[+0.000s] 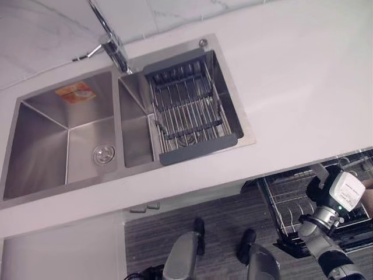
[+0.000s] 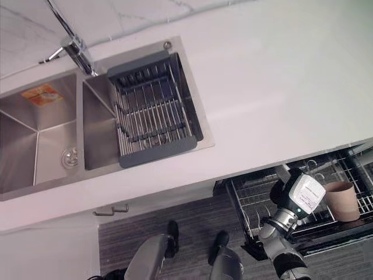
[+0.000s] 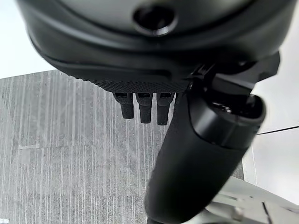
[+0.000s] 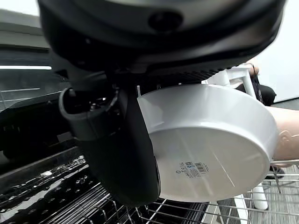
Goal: Place the dishes in the dishwasher.
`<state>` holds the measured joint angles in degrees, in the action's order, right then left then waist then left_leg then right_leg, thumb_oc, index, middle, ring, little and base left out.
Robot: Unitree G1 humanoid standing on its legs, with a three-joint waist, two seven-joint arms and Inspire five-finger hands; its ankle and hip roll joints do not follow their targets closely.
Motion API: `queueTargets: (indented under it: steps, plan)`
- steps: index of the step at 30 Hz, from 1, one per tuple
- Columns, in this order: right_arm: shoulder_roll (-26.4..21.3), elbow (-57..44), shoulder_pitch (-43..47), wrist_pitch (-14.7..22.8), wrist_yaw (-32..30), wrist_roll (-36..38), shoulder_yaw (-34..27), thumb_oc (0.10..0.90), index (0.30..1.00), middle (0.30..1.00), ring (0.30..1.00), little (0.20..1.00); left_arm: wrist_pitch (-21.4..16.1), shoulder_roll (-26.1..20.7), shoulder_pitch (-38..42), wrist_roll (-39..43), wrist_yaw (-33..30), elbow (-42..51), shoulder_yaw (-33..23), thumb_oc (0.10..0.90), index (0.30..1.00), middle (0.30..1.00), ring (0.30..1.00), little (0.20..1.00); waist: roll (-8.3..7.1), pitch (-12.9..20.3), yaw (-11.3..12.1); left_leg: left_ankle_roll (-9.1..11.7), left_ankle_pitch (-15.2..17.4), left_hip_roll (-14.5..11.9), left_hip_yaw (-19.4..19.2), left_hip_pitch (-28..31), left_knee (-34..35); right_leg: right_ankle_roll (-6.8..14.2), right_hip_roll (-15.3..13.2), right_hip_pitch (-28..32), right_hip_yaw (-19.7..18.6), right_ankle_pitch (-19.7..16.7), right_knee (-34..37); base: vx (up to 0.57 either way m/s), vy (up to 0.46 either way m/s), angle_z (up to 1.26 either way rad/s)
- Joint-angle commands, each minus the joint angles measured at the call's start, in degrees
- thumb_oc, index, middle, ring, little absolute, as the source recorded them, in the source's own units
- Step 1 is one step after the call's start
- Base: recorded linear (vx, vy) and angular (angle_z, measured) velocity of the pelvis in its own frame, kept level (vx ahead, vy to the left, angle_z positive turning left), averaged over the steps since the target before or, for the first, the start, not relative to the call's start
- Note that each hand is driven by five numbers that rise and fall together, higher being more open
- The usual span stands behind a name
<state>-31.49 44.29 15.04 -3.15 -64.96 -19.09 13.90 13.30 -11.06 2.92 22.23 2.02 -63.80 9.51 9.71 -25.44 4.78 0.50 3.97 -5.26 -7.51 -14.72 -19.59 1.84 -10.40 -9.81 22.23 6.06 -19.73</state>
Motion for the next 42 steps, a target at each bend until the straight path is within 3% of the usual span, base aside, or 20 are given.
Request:
queueTargets:
  steps: [1, 8, 13, 14, 15, 16, 20, 22, 23, 24, 26, 27, 30, 31, 32, 37, 38, 39, 40, 42]
  plan:
    - [-6.9, -1.3, 11.0, 1.3, -18.0, -6.0, 1.5, 0.4, 0.3, 0.3, 0.3, 0.3, -0.5, -2.1, -1.7, 1.7, 0.8, -0.7, 2.6, 0.8, 0.9, 0.9, 0.9, 0.9, 0.05, 2.6, 1.2, 0.6, 2.6, 2.5, 2.8, 0.4, 2.4, -0.6, 2.1, 4.1, -2.7, 8.8, -4.4, -0.08, 0.044, 0.04]
    - [-7.9, 4.3, 16.1, -2.0, -23.6, -5.0, 5.9, 0.4, 0.3, 0.3, 0.3, 0.3, -2.4, -2.8, 0.2, 4.3, 1.0, -0.4, 3.3, 0.8, 0.9, 0.9, 0.9, 0.9, 1.26, -0.8, 2.3, -0.9, 1.3, 3.7, 2.8, -2.9, 2.4, -0.5, 0.8, -2.2, -3.2, 9.8, -10.9, -0.09, 0.01, -0.01]
    - [-7.4, 6.4, 18.5, 1.4, -21.8, -1.0, 7.5, 0.4, 0.3, 0.3, 0.3, 0.3, -2.7, -2.5, 1.3, 6.1, 0.3, -0.1, 3.6, 0.8, 0.9, 0.9, 0.9, 0.9, 1.71, -2.3, 3.0, -1.5, 0.5, 4.3, 2.7, -4.9, 2.4, -0.7, 0.3, -5.3, -3.5, 10.6, -14.2, -0.05, 0.007, -0.02]
    - [-6.9, 7.3, 19.5, 2.0, -20.8, -0.6, 7.8, 0.51, 0.465, 0.465, 0.465, 0.465, -2.9, -2.4, 1.7, 6.5, 0.1, 0.0, 3.9, 0.8, 0.9, 0.9, 0.9, 0.9, 1.93, -2.8, 3.2, -1.7, 0.2, 4.5, 2.8, -5.6, 2.4, -0.8, 0.3, -6.2, -3.7, 10.8, -15.1, -0.06, -0.015, -0.02]
    - [-6.5, 8.0, 20.0, 2.6, -20.6, -0.3, 8.0, 0.582, 0.573, 0.573, 0.573, 0.573, -3.0, -2.4, 1.9, 6.5, 0.0, 0.1, 3.9, 0.8, 0.9, 0.9, 0.9, 0.9, 2.06, -3.1, 3.3, -1.7, 0.1, 4.6, 2.8, -6.0, 2.4, -0.8, 0.4, -6.6, -3.8, 10.8, -15.4, -0.08, -0.022, -0.02]
    - [-5.7, 9.4, 21.9, 5.7, -17.1, 4.4, 8.4, 0.8, 0.9, 0.9, 0.9, 0.9, -3.4, -2.3, 2.4, 7.0, -0.2, 0.3, 4.4, 0.8, 0.9, 0.9, 0.9, 0.9, 2.56, -3.9, 3.7, -1.9, -0.3, 4.8, 3.1, -6.9, 2.4, -0.7, 0.4, -7.7, -4.1, 10.9, -16.2, -0.06, -0.024, -0.01]
    - [-1.7, 12.2, 23.0, 10.3, -6.2, 13.1, 7.2, 0.8, 0.9, 0.9, 0.9, 0.9, -3.9, -2.1, 3.1, 7.5, -1.2, 1.0, 5.3, 0.8, 0.9, 0.9, 0.9, 0.9, 2.99, -4.3, 4.0, -1.9, -0.5, 4.6, 3.2, -8.9, 2.4, -0.6, 0.9, -9.7, -4.5, 10.6, -16.5, -0.04, -0.014, 0.07]
    - [0.5, 12.8, 23.3, 9.5, 1.1, 18.2, 6.3, 0.8, 0.9, 0.9, 0.9, 0.9, -3.9, -1.8, 3.3, 7.5, -1.4, 1.1, 5.5, 0.8, 0.9, 0.9, 0.9, 0.9, 3.13, -4.4, 4.0, -1.9, -0.5, 4.5, 3.2, -9.6, 2.4, -0.7, 1.1, -10.6, -4.8, 10.5, -16.7, -0.01, 0.012, 0.06]
    - [1.4, 13.2, 23.2, 9.8, 2.8, 19.0, 6.0, 0.8, 0.9, 0.9, 0.9, 0.9, -4.0, -1.6, 3.4, 7.4, -1.8, 1.1, 5.6, 0.8, 0.9, 0.9, 0.9, 0.9, 3.05, -4.4, 4.1, -1.9, -0.5, 4.4, 3.1, -9.7, 2.4, -0.7, 1.1, -10.7, -4.8, 10.4, -16.7, 0.0, -0.012, 0.09]
    - [2.9, 13.6, 23.4, 12.1, 8.6, 24.2, 4.8, 0.8, 0.9, 0.9, 0.9, 0.9, -3.6, -1.5, 3.7, 7.6, -2.5, 1.3, 5.9, 0.8, 0.9, 0.9, 0.9, 0.9, 2.87, -4.4, 4.1, -1.9, -0.5, 4.1, 2.8, -9.8, 2.4, -0.6, 1.0, -10.7, -4.4, 10.2, -16.6, 0.0, -0.017, 0.08]
    - [3.4, 13.9, 23.4, 11.6, 14.2, 28.5, 4.2, 0.8, 0.9, 0.9, 0.9, 0.9, -3.4, -1.6, 3.7, 7.9, -2.8, 1.5, 5.9, 0.8, 0.9, 0.9, 0.9, 0.9, 2.71, -4.4, 4.1, -1.8, -0.4, 3.9, 2.8, -9.7, 2.4, -0.5, 1.0, -10.6, -4.3, 10.0, -16.5, 0.01, -0.009, 0.06]
    - [4.1, 15.1, 23.6, 9.6, 23.2, 33.4, 3.6, 0.8, 0.9, 0.9, 0.9, 0.9, -2.8, -1.8, 4.0, 7.7, -3.0, 1.8, 5.9, 0.8, 0.9, 0.9, 0.9, 0.9, 2.46, -4.4, 4.1, -1.8, -0.2, 3.7, 2.7, -9.4, 2.4, -0.5, 1.1, -10.3, -4.2, 9.7, -16.0, 0.02, -0.011, 0.04]
    - [5.0, 17.0, 23.4, 2.5, 24.8, 28.2, 4.6, 0.8, 0.9, 0.9, 0.9, 0.9, -1.7, -2.0, 4.9, 7.6, -4.2, 2.2, 5.9, 0.8, 0.9, 0.9, 0.9, 0.9, 1.68, -4.4, 4.2, -1.8, 0.1, 3.2, 2.3, -8.7, 2.4, -0.3, 1.2, -9.4, -3.7, 9.1, -15.1, 0.03, -0.031, 0.05]
    - [4.9, 17.5, 23.4, 2.7, 26.5, 30.8, 4.8, 0.8, 0.9, 0.9, 0.9, 0.9, -1.6, -2.1, 5.0, 7.9, -4.5, 2.2, 6.1, 0.8, 0.9, 0.9, 0.9, 0.9, 1.44, -4.4, 4.2, -1.8, 0.2, 3.0, 2.1, -8.5, 2.4, -0.2, 1.2, -9.1, -3.5, 8.8, -14.7, 0.04, -0.053, 0.05]
    - [5.0, 17.9, 23.0, 3.3, 32.5, 37.7, 4.5, 0.8, 0.9, 0.9, 0.9, 0.9, -1.0, -2.4, 5.1, 8.6, -5.1, 2.4, 6.2, 0.8, 0.9, 0.9, 0.9, 0.9, 0.75, -4.4, 4.2, -1.7, 0.5, 2.5, 1.6, -7.7, 2.4, 0.1, 1.3, -8.0, -2.9, 8.3, -13.6, 0.06, -0.063, 0.04]
    - [5.7, 17.3, 20.5, -0.4, 38.9, 37.4, 3.8, 0.8, 0.9, 0.9, 0.9, 0.9, 0.9, -2.9, 5.8, 8.2, -6.7, 2.3, 5.3, 0.8, 0.9, 0.9, 0.9, 0.9, -1.96, -4.3, 3.6, -1.1, 1.8, 0.9, 0.6, -4.9, 2.4, 1.1, 2.9, -3.5, -2.3, 6.0, -7.7, 0.08, -0.067, -0.04]
    - [5.9, 17.1, 19.8, -3.5, 38.4, 35.6, 3.8, 0.8, 0.9, 0.9, 0.9, 0.9, 1.4, -3.0, 6.0, 7.9, -7.0, 2.1, 5.2, 0.8, 0.9, 0.9, 0.9, 0.9, -2.74, -4.3, 3.3, -0.8, 2.2, 0.6, 0.5, -4.3, 2.4, 1.4, 3.6, -2.1, -2.3, 5.2, -5.3, 0.1, -0.08, 0.02]
    - [6.0, 16.7, 18.9, -4.8, 37.1, 29.6, 4.5, 0.8, 0.9, 0.9, 0.9, 0.9, 1.8, -3.1, 5.9, 7.4, -6.9, 2.0, 4.9, 0.8, 0.9, 0.9, 0.9, 0.9, -3.25, -4.0, 3.2, -0.6, 2.4, 0.2, 0.4, -4.0, 2.4, 1.6, 4.1, -1.0, -2.2, 4.6, -3.4, 0.13, -0.102, 0.05]
    - [5.8, 15.9, 18.1, -4.5, 40.4, 26.4, 6.0, 0.8, 0.9, 0.9, 0.9, 0.9, 2.2, -3.1, 5.9, 7.0, -6.9, 1.7, 4.8, 0.8, 0.9, 0.9, 0.9, 0.9, -3.99, -3.6, 3.1, -0.1, 2.4, -0.5, 0.0, -3.9, 2.4, 1.9, 4.9, 0.4, -1.9, 3.5, -0.7, 0.12, -0.086, 0.05]
    - [5.4, 14.8, 17.6, -7.0, 41.0, 25.2, 7.2, 0.8, 0.9, 0.9, 0.9, 0.9, 2.4, -3.4, 5.8, 6.7, -6.9, 1.8, 4.8, 0.8, 0.9, 0.9, 0.9, 0.9, -4.81, -3.3, 3.0, 0.4, 2.5, -0.9, -0.2, -3.9, 2.4, 2.1, 5.5, 1.6, -1.7, 2.9, 1.7, 0.08, -0.081, 0.0]
